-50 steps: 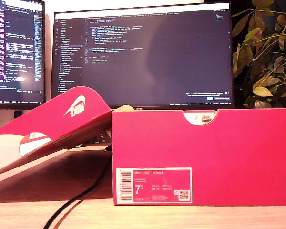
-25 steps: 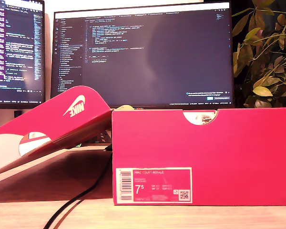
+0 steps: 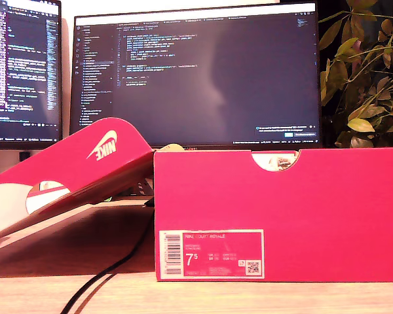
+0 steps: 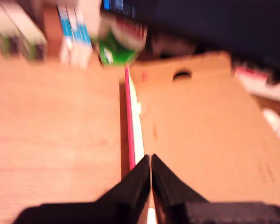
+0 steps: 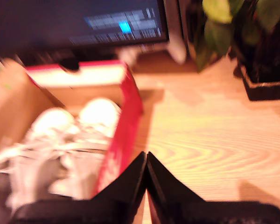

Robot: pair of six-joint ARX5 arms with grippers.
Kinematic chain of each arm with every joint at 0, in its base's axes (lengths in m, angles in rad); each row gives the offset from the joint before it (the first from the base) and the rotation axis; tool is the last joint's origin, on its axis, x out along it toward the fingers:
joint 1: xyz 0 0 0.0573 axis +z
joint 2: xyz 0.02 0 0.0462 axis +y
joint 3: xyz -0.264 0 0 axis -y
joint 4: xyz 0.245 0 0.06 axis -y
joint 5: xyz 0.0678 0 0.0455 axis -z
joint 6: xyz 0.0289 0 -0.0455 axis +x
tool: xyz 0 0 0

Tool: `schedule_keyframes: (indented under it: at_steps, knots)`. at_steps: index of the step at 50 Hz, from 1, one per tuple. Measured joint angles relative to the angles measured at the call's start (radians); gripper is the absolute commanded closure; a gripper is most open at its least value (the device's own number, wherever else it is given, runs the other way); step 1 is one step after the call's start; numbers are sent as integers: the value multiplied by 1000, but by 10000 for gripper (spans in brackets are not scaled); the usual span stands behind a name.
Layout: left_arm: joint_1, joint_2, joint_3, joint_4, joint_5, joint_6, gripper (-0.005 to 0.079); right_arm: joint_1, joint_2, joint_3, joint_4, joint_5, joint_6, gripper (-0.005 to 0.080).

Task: Close the red shoebox by pushing the lid with your left arm and holding the box in place with your right arm

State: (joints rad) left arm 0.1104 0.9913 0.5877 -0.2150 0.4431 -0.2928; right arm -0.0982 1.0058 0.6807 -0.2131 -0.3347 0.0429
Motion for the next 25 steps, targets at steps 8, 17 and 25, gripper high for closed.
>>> schedule_keyframes:
  at_steps: [8,17,25]
  knots:
    - [26,163,87,-50,40,36,762,3,144,45,-2,0,-57,764]
    - [36,342,167,-82,98,69,762,39,283,51,16,0,-97,764]
    - [36,459,187,-92,106,85,762,73,364,62,33,0,-97,764]
